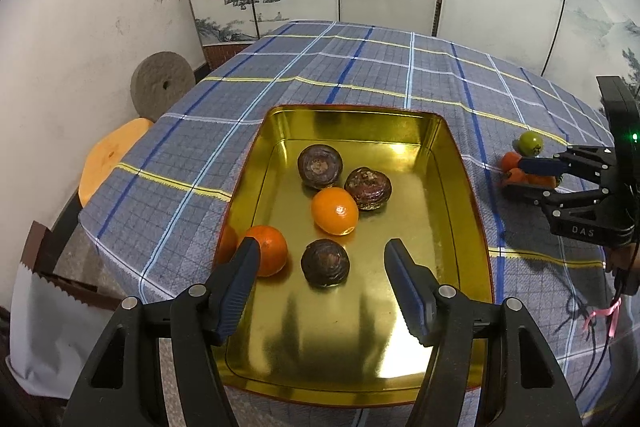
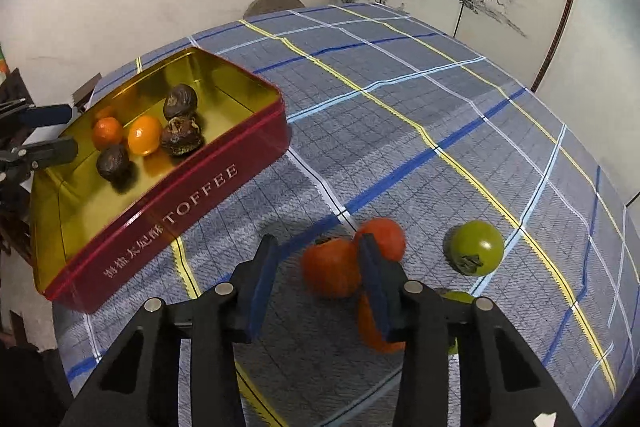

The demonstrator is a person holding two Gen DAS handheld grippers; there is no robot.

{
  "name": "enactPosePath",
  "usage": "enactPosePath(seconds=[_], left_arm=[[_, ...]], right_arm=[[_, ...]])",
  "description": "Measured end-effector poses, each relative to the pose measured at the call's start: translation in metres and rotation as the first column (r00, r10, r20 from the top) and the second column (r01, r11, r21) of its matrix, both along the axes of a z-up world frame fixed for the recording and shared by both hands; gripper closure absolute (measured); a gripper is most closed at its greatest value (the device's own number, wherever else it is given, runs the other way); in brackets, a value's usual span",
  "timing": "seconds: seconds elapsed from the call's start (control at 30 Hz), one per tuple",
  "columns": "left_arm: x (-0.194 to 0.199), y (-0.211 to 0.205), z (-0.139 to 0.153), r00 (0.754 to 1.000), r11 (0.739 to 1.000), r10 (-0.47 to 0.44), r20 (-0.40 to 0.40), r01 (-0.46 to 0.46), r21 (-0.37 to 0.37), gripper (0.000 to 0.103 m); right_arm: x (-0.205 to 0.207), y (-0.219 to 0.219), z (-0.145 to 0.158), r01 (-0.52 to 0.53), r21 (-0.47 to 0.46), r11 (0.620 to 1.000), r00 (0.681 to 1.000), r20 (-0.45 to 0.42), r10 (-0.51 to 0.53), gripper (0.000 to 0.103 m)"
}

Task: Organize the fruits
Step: 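Reach the right gripper to a red tomato on the cloth and grasp it, then carry the red tomato with the right gripper into the tin and release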

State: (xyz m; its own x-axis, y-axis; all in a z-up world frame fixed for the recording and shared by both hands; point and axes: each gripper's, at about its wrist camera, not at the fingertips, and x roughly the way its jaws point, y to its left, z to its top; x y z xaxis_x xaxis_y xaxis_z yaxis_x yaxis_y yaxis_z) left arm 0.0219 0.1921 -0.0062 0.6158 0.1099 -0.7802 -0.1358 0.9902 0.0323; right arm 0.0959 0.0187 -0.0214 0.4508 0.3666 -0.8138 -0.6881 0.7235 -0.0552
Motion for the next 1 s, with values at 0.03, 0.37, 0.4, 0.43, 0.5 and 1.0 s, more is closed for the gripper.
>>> enactPosePath(seconds=[0.03,0.37,0.4,0.43,0.5,1.0], left_arm=[[0.0,0.0,-0.001,1.0,1.0,-0.001,-0.001,0.001,0.001,0.038],[-0.001,0.0,-0.003,1.0,1.0,0.005,-0.007,-0.005,-0.003,0.038],[-0.001,0.001,-0.003,1.0,1.0,0.007,-0.007,-0.007,-0.005,0.038],[-0.002,0.001,-0.003,1.0,1.0,0.007,-0.007,-0.007,-0.006,0.038],[-0.002,0.001,-0.003,1.0,1.0,0.007,-0.008,-0.007,-0.004,0.038],[-0.026,0.018,0.008,0.997,0.996,0.07,0.031,-0.071,0.047,0.038]], right_arm=[[0.0,0.002,-0.001,-0.003,-0.015,1.0,1.0,0.007,0.003,0.065],[-0.008,0.016,-0.003,-0.014,-0.134,0.991,0.997,0.068,0.024,0.069],[-0.01,0.018,-0.004,-0.015,-0.157,0.987,0.995,0.092,0.03,0.072],[-0.01,0.018,-0.004,-0.013,-0.159,0.987,0.995,0.097,0.029,0.073],[-0.009,0.013,-0.002,0.001,-0.139,0.99,0.996,0.09,0.012,0.075],[-0.043,0.044,0.057,-0.106,0.25,0.962,0.994,0.025,0.103,0.075]])
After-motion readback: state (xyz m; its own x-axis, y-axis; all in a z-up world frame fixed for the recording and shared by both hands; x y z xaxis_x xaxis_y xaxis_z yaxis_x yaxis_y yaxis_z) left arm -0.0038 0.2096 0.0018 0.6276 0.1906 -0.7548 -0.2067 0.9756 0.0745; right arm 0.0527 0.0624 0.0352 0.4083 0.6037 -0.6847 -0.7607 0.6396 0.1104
